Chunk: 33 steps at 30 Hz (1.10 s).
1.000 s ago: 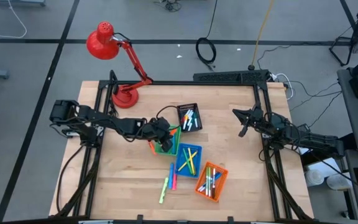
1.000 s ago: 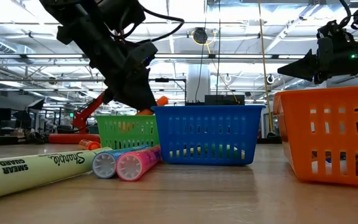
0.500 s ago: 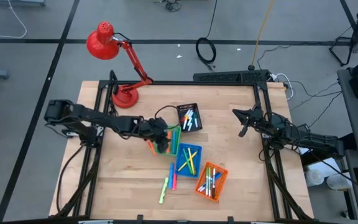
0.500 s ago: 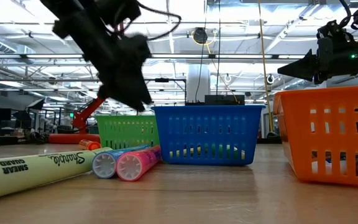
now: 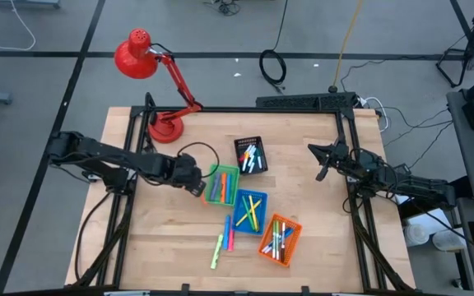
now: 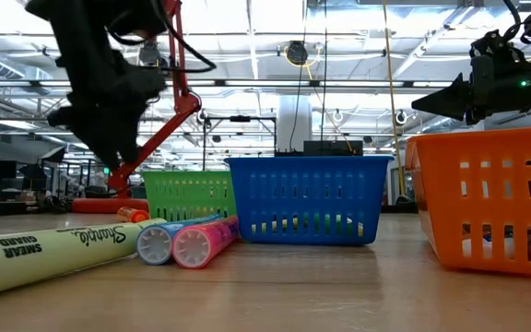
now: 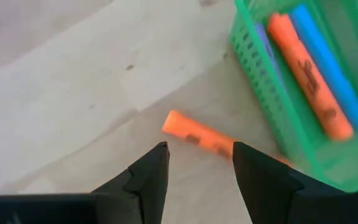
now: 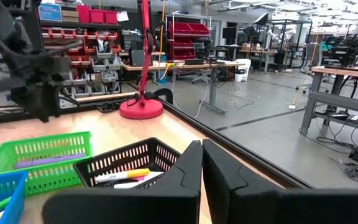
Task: Pick & Place Markers
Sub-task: Put the orange highlighter into the green basket
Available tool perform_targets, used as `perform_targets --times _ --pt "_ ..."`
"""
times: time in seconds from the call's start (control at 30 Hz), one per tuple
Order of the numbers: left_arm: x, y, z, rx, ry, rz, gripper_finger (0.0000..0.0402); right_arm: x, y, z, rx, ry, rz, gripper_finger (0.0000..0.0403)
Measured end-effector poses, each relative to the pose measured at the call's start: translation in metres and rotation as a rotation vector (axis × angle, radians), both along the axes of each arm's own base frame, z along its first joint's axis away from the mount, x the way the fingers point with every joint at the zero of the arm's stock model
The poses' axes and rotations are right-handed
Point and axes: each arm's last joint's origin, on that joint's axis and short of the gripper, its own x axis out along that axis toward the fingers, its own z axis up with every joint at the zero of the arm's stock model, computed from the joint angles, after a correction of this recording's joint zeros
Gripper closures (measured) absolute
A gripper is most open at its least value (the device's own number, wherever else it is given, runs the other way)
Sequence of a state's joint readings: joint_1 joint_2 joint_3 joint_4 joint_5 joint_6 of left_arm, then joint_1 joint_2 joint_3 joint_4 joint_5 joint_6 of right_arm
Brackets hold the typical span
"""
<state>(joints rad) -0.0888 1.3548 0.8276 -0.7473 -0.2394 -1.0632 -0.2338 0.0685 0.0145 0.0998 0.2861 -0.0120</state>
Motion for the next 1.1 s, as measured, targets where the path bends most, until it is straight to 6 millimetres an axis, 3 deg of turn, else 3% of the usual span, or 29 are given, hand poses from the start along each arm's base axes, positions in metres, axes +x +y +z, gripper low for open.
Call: perform_targets --times 0.33,0.53,0.77,1.1 --pt "0.016 -0.003 -0.027 -0.058 0.008 0.231 0.0220 0.000 0.000 0.000 0.000 0.000 0.000 0.0403" --pt "0.025 -0.008 -0.051 -0.076 0.069 0.267 0.0220 0.000 0.000 0.000 0.000 0.000 0.000 0.0403" --pt "0.029 -0.011 -0.073 -0.112 0.178 0.250 0.0220 0.000 0.000 0.000 0.000 0.000 0.000 0.0403" --pt "0.021 -0.017 -0.072 -0.121 0.269 0.118 0.0221 0.000 0.000 0.000 0.000 0.002 0.000 0.0403"
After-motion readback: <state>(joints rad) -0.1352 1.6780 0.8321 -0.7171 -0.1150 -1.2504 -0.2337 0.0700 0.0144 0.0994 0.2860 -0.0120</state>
